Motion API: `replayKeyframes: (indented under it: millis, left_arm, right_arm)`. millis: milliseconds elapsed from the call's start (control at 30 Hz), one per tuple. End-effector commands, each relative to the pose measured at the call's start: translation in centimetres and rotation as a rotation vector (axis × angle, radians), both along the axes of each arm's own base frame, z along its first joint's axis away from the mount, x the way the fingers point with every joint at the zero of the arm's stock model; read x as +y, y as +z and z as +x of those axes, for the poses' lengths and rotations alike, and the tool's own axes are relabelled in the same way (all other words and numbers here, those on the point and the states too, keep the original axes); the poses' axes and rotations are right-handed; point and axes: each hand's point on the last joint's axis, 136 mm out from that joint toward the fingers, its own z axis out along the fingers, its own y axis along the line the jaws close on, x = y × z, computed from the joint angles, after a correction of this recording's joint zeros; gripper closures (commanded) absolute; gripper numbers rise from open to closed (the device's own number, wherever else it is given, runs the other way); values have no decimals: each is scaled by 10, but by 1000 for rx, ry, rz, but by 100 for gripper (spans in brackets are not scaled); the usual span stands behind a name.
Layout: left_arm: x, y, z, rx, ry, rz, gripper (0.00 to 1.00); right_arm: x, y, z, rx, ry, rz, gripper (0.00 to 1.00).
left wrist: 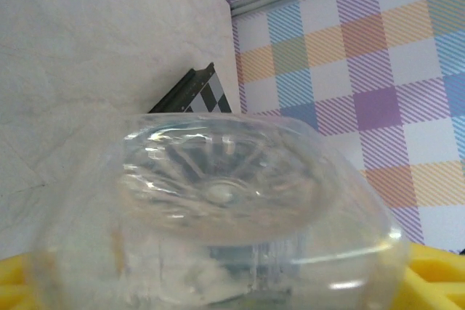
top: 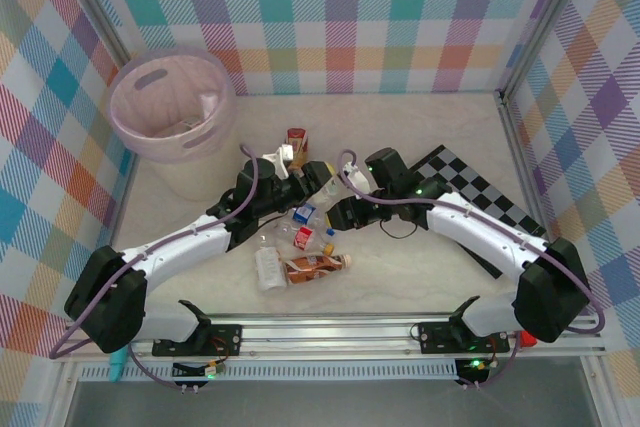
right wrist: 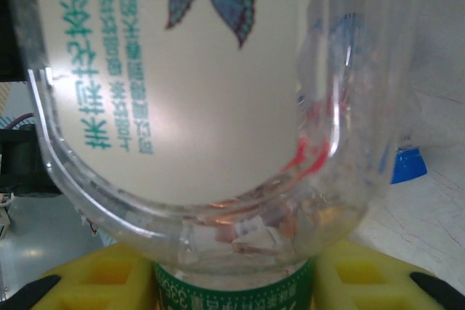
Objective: Put the plastic bottles in the bin
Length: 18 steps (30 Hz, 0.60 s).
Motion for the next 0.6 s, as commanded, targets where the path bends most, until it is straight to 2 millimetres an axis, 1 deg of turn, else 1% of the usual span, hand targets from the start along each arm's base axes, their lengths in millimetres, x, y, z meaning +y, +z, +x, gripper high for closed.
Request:
replayKeyframes:
  millis: [0,100,167,267,367,400,500,567]
  left_arm:
    - [-4,26,3,-63,9,-51,32]
    - [-3,30,4,-70,13,-48,37]
    - [-4,32,4,-73,10,-36,39]
    - [-4,35,5,-77,11,-31,43]
    - [-3,36,7,-81,14,-12,44]
    - [-4,37,7,-82,11,-10,45]
    - [-5,42,6,-91,2,-18,50]
    - [-5,41,7,-92,3,-6,50]
  right_arm:
    - [5,18,0,-42,15,38,59]
    - [6,18,0,-39,17,43,57]
    - [6,20,0,-45,15,43,55]
    - [3,22,2,-64,5,35,47]
    - [-2,27,2,-83,3,15,38]
    - [-4,28,0,-88,4,2,33]
    - [-15,35,-1,-126,-7,-35,24]
    - [-24,43,-1,-151,-18,-46,20]
